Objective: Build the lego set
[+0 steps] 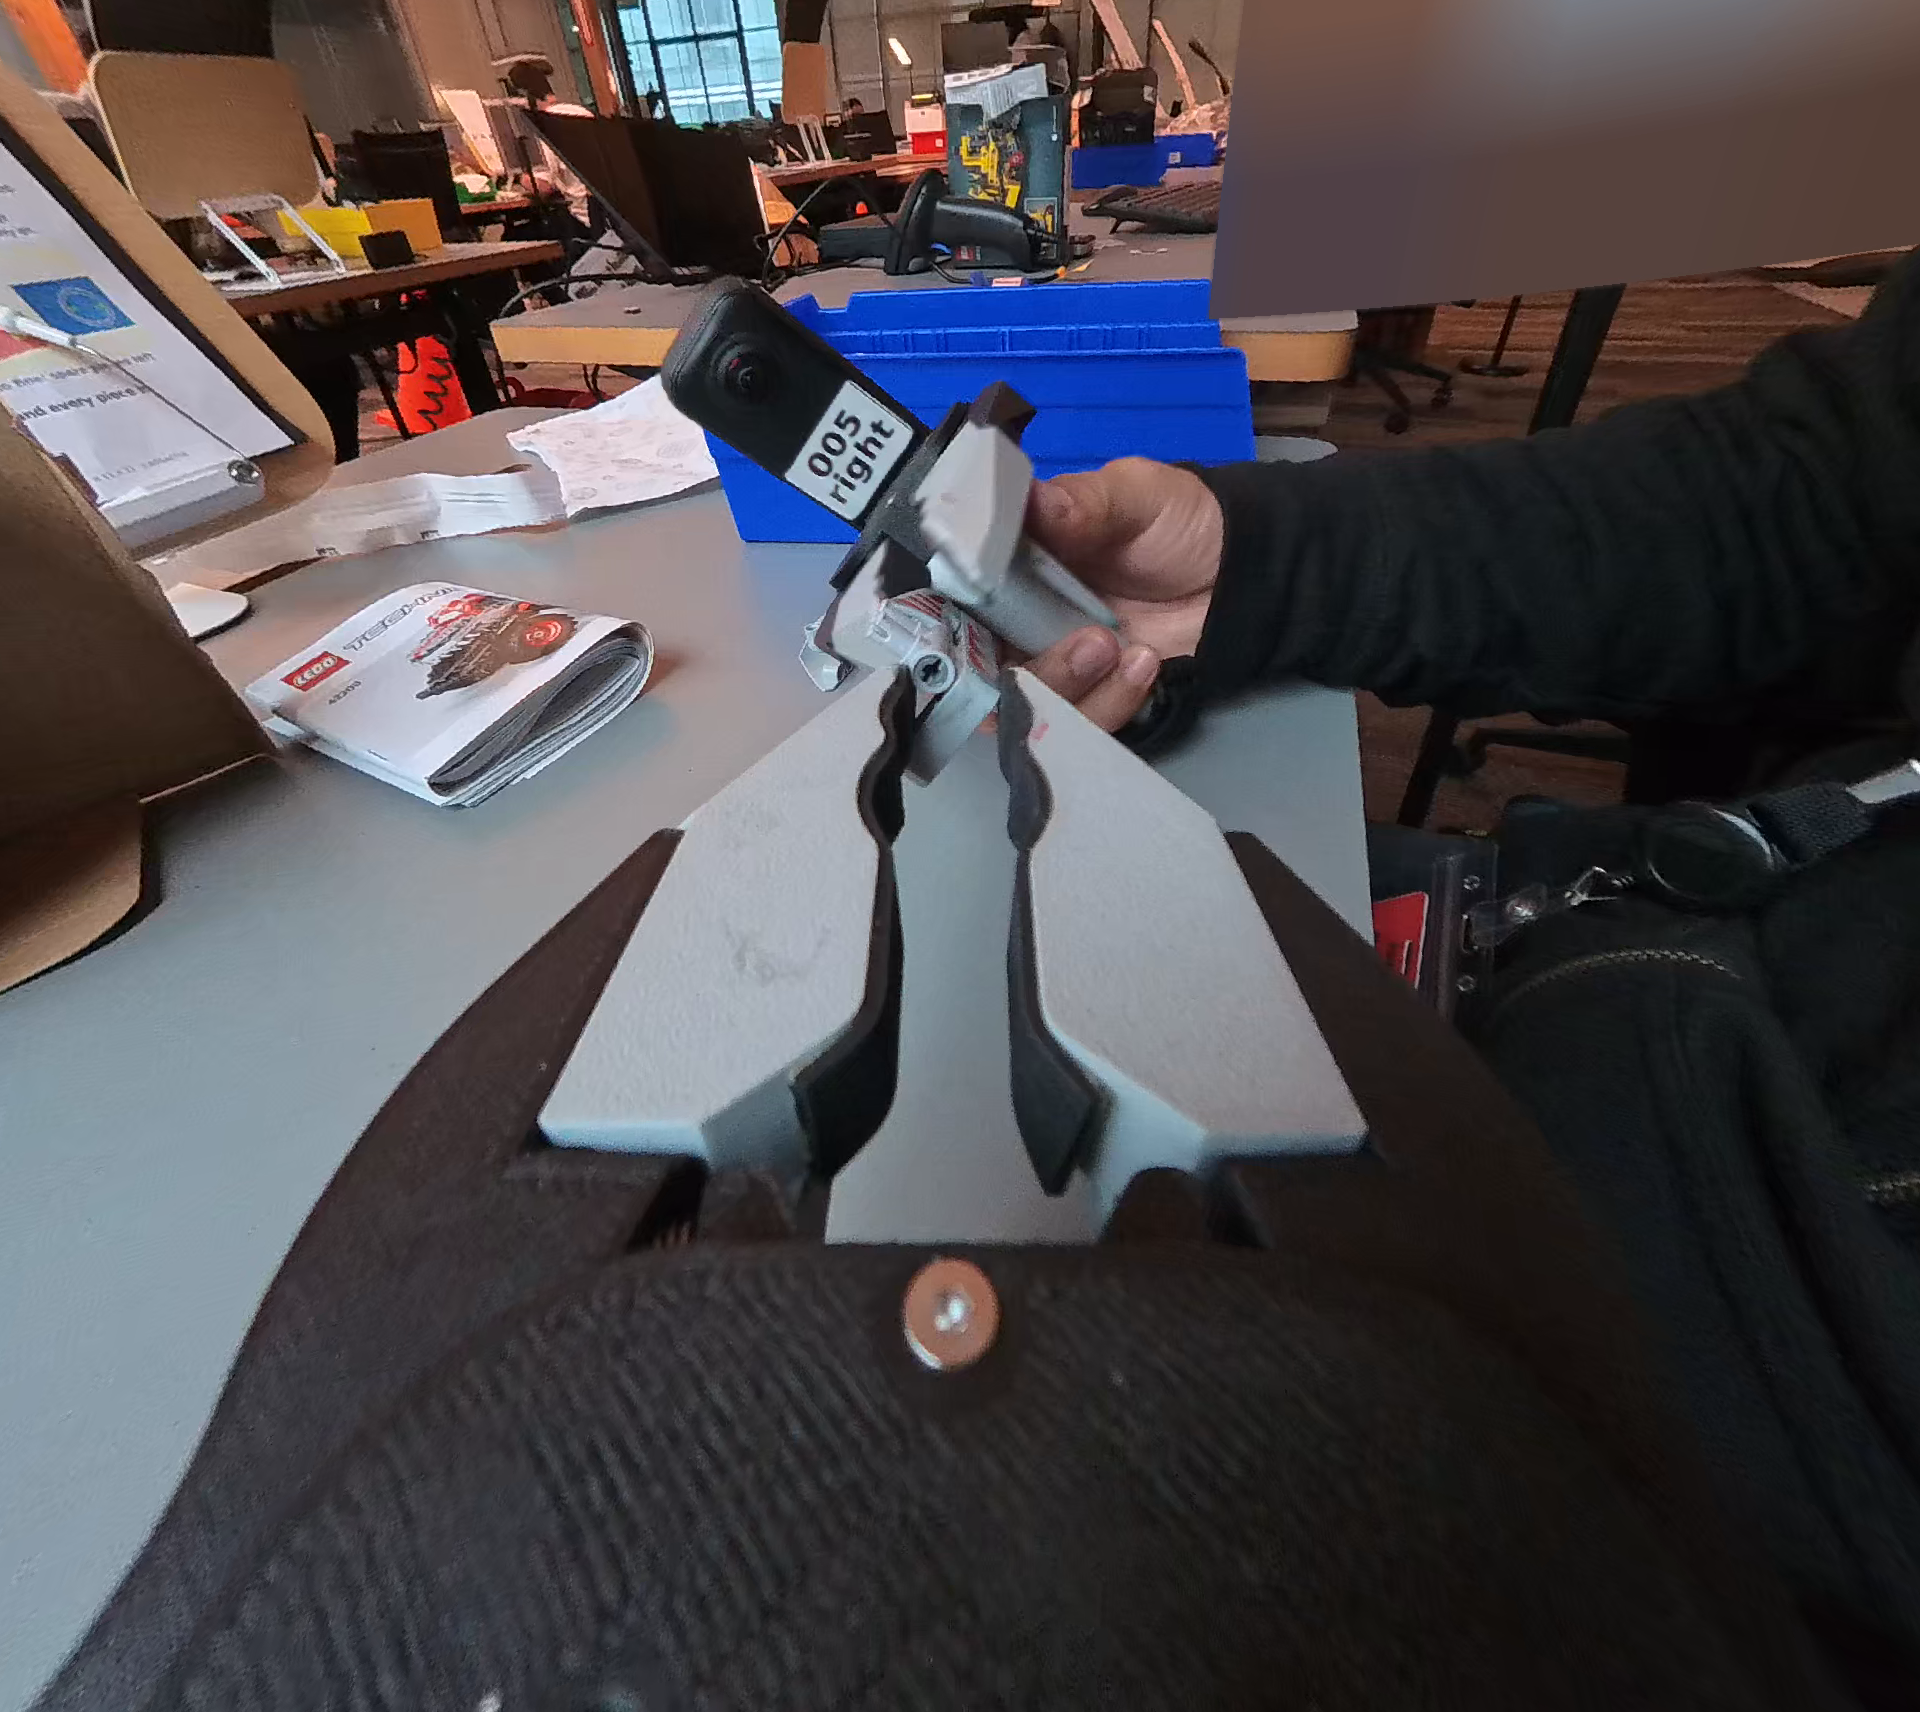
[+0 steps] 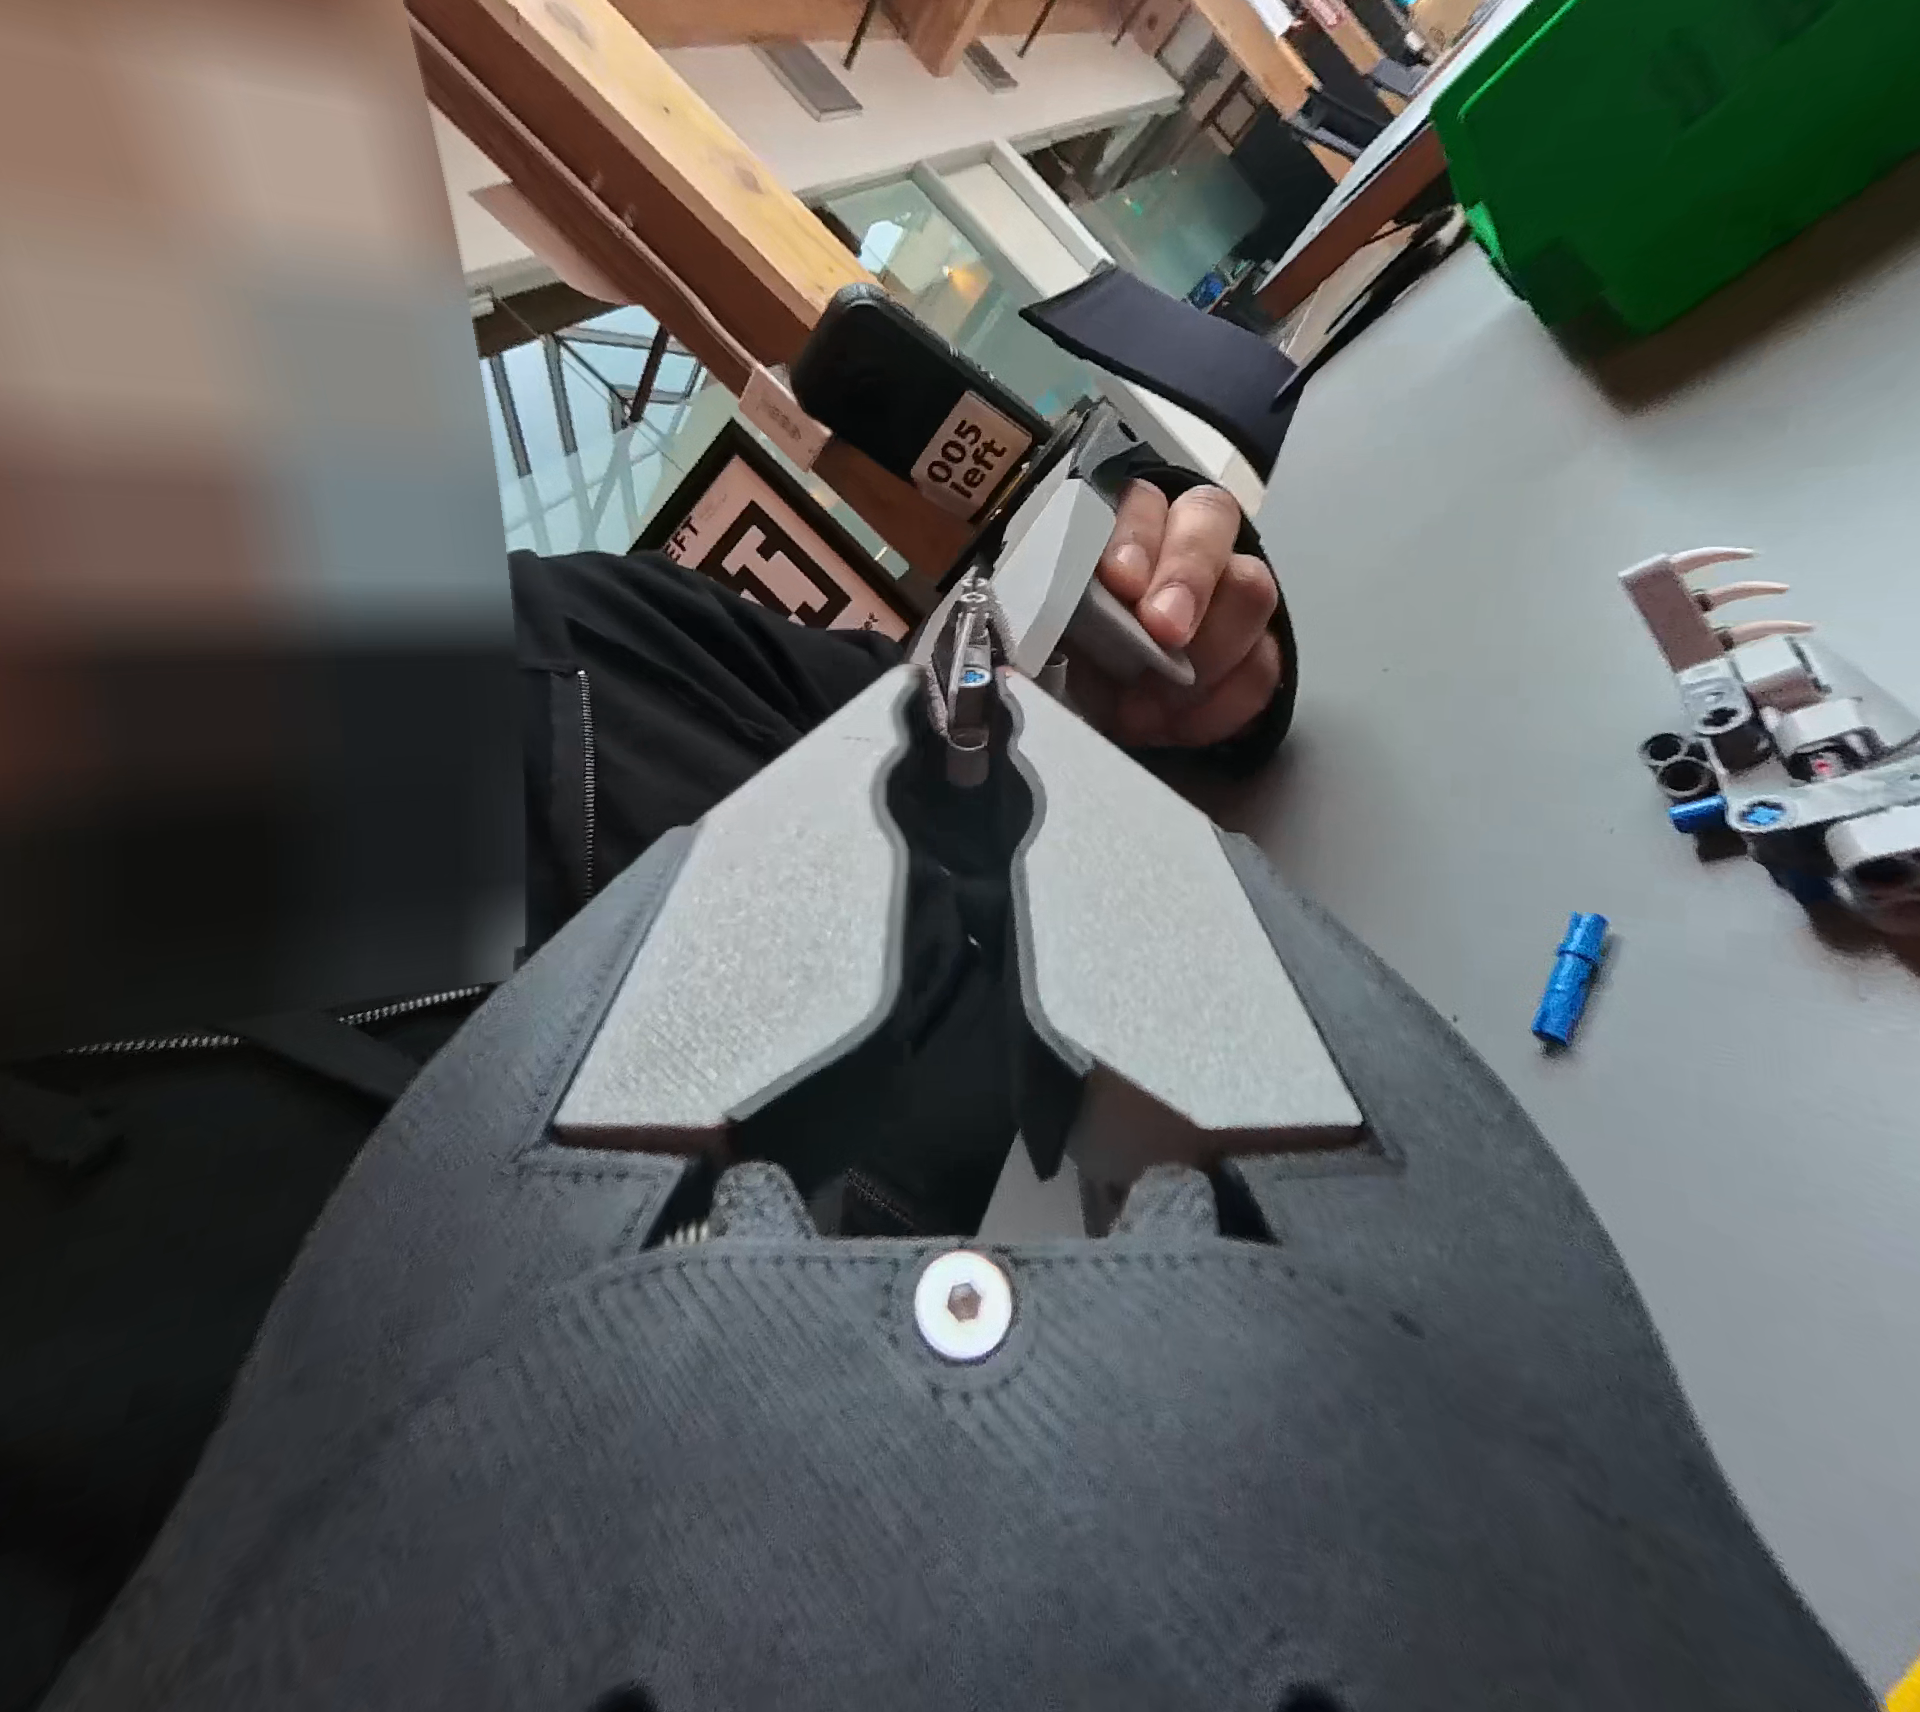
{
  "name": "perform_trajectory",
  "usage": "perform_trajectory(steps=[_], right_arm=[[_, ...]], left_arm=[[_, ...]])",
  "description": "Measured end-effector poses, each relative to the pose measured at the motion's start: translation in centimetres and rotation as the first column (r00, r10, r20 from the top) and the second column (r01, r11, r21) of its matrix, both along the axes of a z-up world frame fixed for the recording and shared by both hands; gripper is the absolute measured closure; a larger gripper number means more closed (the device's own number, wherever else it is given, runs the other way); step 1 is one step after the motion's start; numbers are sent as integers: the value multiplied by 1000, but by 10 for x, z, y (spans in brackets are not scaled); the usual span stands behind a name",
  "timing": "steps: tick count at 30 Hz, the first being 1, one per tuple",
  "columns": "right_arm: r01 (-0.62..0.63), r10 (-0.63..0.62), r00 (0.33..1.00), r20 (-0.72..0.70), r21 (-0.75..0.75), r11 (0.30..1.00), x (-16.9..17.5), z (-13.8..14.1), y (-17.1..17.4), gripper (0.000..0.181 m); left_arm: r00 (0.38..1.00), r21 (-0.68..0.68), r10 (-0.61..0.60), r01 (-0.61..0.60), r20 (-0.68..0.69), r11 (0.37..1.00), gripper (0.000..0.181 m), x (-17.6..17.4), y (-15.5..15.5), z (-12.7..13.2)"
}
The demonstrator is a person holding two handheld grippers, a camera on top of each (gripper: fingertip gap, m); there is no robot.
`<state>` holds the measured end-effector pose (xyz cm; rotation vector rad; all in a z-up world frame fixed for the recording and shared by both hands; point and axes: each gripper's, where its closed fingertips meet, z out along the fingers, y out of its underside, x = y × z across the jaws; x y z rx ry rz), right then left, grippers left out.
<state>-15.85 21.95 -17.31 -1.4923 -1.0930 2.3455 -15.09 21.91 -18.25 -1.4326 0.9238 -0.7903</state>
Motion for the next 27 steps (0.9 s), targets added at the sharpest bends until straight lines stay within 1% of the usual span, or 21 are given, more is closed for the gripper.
perform_trajectory(steps=[1,6,11,13,15,16,19,22,25,27], right_arm=[[5,-5,1000,13,16,1000,0,-2,0,177],[40,-44,998,39,90,995,-1,-4,2,177],[26,-36,996,78,123,992,-2,-6,4,177],[8,-30,993,110,190,982,-1,-9,2,178],[51,-80,991,108,244,968,-4,-10,6,178],[76,-98,991,91,218,973,-7,-8,8,179],[144,-145,989,17,38,989,-17,-7,18,179],[219,-219,976,1,-17,976,-23,-3,31,179],[296,-297,955,-11,-29,955,-27,-2,40,179],[292,-293,956,-21,-53,955,-29,0,42,179]], left_arm=[[1000,2,-2,2,-3,1000,168,0,-1,0],[1000,-3,11,-11,-9,1000,168,0,1,-1],[999,3,41,-41,-32,999,168,0,3,-3],[997,11,37,-36,-72,999,168,0,2,-8],[994,-2,43,-44,-96,999,168,-1,4,-11],[995,3,44,-44,-90,999,168,-3,5,-10],[996,-10,49,-50,-80,999,169,-12,10,-10],[992,-40,122,-123,-39,992,169,-17,21,-8],[983,-63,182,-183,-23,981,169,-21,30,-7],[983,-74,183,-184,-10,980,169,-23,31,-6]])
